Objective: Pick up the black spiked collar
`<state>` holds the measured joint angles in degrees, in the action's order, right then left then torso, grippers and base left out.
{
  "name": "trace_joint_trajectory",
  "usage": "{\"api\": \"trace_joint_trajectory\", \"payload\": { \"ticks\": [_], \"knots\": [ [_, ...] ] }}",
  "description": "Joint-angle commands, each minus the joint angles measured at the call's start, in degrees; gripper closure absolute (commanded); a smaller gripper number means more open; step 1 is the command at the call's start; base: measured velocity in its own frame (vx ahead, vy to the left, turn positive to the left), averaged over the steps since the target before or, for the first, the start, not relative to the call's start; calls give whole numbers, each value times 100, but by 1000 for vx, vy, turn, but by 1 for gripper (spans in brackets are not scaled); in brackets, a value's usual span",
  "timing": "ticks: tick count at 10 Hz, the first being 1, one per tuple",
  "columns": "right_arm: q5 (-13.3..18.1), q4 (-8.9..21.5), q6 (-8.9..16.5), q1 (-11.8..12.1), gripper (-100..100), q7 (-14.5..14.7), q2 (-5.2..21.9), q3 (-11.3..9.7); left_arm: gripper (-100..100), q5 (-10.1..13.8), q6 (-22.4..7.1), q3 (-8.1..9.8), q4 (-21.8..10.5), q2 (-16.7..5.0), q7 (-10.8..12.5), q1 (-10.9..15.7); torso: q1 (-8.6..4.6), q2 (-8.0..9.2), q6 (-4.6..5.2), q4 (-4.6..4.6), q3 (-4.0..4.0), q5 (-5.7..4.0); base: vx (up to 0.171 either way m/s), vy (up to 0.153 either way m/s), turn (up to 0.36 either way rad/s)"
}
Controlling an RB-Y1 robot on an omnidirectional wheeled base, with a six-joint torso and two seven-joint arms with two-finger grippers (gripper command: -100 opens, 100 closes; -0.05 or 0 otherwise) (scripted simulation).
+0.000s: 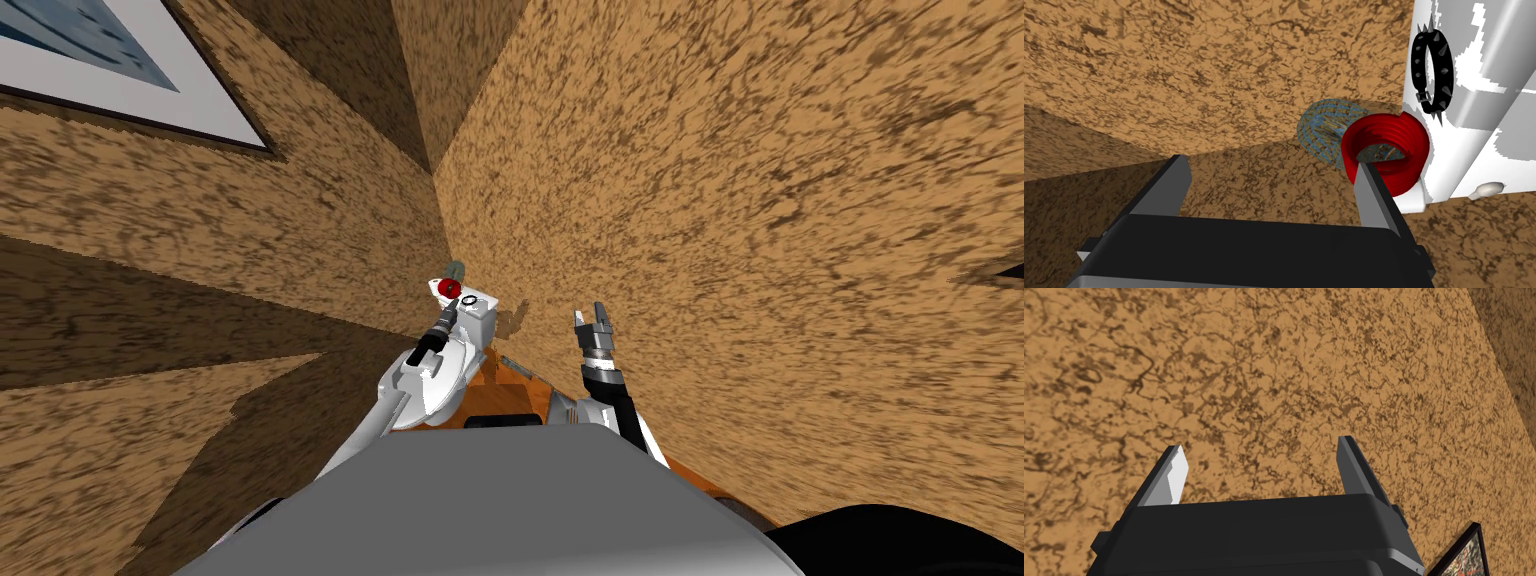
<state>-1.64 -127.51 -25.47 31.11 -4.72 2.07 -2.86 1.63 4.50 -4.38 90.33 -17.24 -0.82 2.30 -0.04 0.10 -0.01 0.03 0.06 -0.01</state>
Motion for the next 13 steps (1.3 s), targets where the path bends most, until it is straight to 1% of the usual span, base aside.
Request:
{"api": "trace_joint_trajectory", "payload": {
  "ticks": [1,2,3,4,5,6,7,8,9,10,11,12,13],
  "knots": [
    [0,0,0,0,0,0,0,0,-100,38,-286,-20,-286,-92,12,268,0,0,0,0,0,0,-38,-14,-49],
    [0,0,0,0,0,0,0,0,-100,38,-338,-20,-410,-92,12,268,-1,0,2,1,0,0,-26,-11,-34],
    [0,0,0,0,0,0,0,0,-100,64,-526,-40,-682,-160,16,509,0,-2,0,0,-1,0,-24,-12,-73],
    [0,0,0,0,0,0,0,0,-100,64,-594,-40,-757,-160,16,509,0,-3,2,0,-2,0,-20,-7,-27],
    [0,0,0,0,0,0,0,0,-100,90,-795,-62,-962,-230,21,748,1,-4,0,-1,-2,0,-18,-9,-66],
    [0,0,0,0,0,0,0,0,-100,90,-851,-62,-1102,-230,21,748,0,-6,2,-1,-3,0,-15,-6,-43],
    [0,0,0,0,0,0,0,0,-100,115,-1074,-85,-1289,-304,29,986,1,-6,-1,-1,-4,0,-10,-6,-66],
    [0,0,0,0,0,0,0,0,-100,115,-1107,-85,-1442,-304,29,986,3,-9,0,-1,-4,0,5,4,-17],
    [0,0,0,1,0,0,0,0,-100,140,-1326,-109,-1635,-379,38,1220,6,-13,-1,-2,-7,1,13,10,-62],
    [0,0,0,1,0,0,0,0,-100,140,-1362,-109,-1748,-379,38,1220,7,-17,1,-3,-9,1,10,8,-48],
    [0,0,0,1,0,0,0,0,-100,164,-1586,-133,-1940,-457,50,1451,8,-17,-1,-3,-9,2,10,8,-78],
    [0,0,0,1,0,0,0,0,-100,164,-1614,-133,-2113,-457,50,1451,7,-18,1,-3,-10,1,10,7,-62],
    [0,0,0,1,0,0,0,0,-100,164,-1614,-133,-2113,-457,50,1451,7,-16,-2,-4,-9,2,0,0,0]
  ]
}}
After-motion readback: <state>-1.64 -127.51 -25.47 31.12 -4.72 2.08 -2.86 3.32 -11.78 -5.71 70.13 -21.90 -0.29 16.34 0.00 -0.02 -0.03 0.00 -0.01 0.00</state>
